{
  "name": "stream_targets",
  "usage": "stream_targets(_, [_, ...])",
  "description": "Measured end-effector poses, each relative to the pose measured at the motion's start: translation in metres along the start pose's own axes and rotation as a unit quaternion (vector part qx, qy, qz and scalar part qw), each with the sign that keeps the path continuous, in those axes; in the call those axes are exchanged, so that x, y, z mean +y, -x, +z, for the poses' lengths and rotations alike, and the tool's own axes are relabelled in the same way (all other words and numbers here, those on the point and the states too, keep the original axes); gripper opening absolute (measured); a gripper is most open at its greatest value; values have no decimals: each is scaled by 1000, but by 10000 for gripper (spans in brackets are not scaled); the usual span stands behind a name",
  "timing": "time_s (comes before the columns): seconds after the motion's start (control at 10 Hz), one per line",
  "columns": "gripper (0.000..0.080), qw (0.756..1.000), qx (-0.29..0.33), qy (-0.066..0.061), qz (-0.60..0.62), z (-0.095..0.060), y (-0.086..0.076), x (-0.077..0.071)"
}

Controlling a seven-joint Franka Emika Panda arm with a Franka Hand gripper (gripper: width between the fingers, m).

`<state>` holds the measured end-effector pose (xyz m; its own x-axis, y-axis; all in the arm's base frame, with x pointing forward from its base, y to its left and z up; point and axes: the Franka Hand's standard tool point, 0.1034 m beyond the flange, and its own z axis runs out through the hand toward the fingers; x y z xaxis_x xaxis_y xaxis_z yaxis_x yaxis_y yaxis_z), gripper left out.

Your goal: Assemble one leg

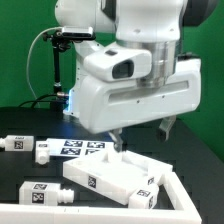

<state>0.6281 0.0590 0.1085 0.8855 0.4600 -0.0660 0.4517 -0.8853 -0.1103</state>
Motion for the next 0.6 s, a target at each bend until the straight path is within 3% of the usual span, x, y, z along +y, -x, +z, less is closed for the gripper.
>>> stream_targets(0.1, [650, 1000, 0, -9, -26, 3, 5, 8])
stream_targets(0.6, [650, 1000, 4, -6, -5, 6, 4, 8])
